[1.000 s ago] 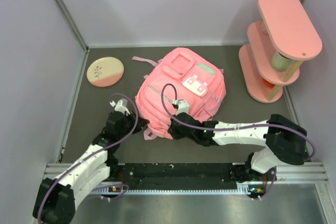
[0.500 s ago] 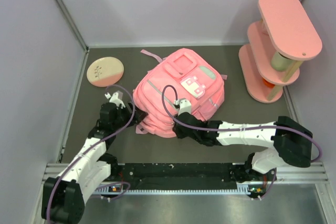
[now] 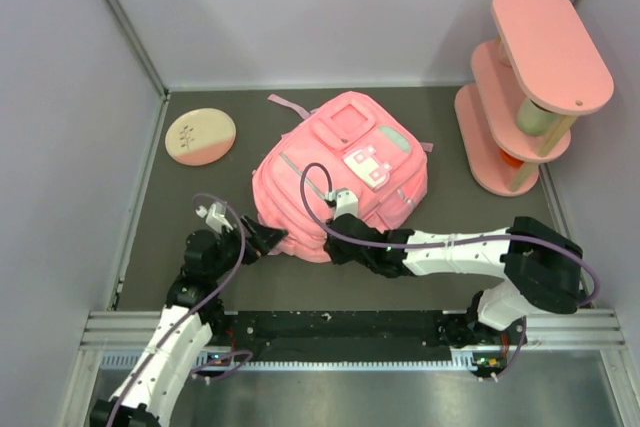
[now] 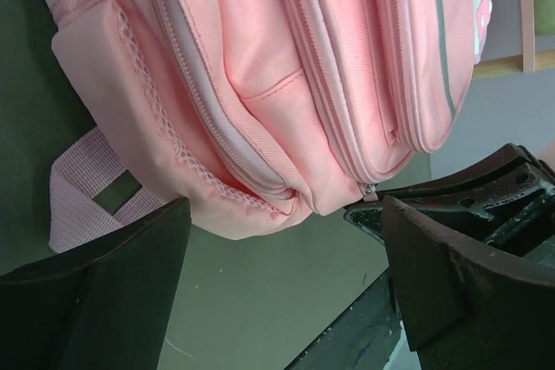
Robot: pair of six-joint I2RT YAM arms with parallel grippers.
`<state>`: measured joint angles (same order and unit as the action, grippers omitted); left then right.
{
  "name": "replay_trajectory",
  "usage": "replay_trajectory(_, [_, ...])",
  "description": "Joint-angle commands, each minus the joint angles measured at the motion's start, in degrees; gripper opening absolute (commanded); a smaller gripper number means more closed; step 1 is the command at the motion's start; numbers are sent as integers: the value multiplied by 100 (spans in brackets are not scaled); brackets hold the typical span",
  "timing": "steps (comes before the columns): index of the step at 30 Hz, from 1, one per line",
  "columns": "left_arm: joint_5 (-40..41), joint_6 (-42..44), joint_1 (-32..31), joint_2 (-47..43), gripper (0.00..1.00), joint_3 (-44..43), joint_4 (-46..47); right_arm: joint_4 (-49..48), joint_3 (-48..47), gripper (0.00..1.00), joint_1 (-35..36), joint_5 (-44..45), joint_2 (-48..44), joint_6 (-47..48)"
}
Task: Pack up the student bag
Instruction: Zip the student bag at the center of the board.
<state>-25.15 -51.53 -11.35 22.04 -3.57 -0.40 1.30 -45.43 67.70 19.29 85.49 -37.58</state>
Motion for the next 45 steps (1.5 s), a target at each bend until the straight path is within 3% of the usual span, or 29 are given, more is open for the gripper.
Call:
replay_trajectory(1, [97, -559, -165, 265, 95, 199, 619, -455, -221, 0, -20, -232, 55, -135])
replay_trajectory(7, [1035, -771, -1076, 1766, 95, 191, 2174, -561, -151, 0, -20, -373, 125, -284])
replay_trajectory(10, [1371, -850, -1500, 2628, 88, 59, 2877, -596, -115, 0, -20, -452, 126, -381])
replay_trajectory(13, [1407, -920, -1536, 3314, 64, -3, 3590, -587, -37, 0, -11, -452, 47, -434])
replay_trajectory(14, [1425, -894, -1536, 3585, 46, -46, 3643, -570, -10, 0, -11, -426, 20, -443])
replay_trajectory(16, [1495, -710, -1528, 3728, 30, -231, 3618, -499, 51, 0, -20, -382, -85, -425])
replay_trajectory(17, [1591, -649, -1502, 3754, 11, -284, 3539, -456, 69, 0, -20, -356, -120, -373])
replay_trajectory(19, [1706, -534, -1370, 3694, 0, -494, 3059, -315, 122, 0, -20, -242, -243, -303])
replay_trajectory(29, [1399, 836, -315, 2595, 0, -1136, 1219, 116, 342, 0, -284, 207, -613, -13])
replay_trajectory(40, [1144, 802, -201, 2691, 0, -970, 1429, 265, 280, 0, -328, -100, -534, 119])
replay_trajectory(41, [1126, 802, -200, 2691, 0, -952, 1447, 274, 306, 3, -328, -162, -525, 120])
replay_trajectory(44, [1056, 811, -192, 2735, 0, -943, 1473, 265, 456, 27, -328, -434, -499, 120])
replay_trajectory(45, [1047, 811, -174, 2753, 0, -943, 1482, 274, 560, 29, -337, -452, -499, 67])
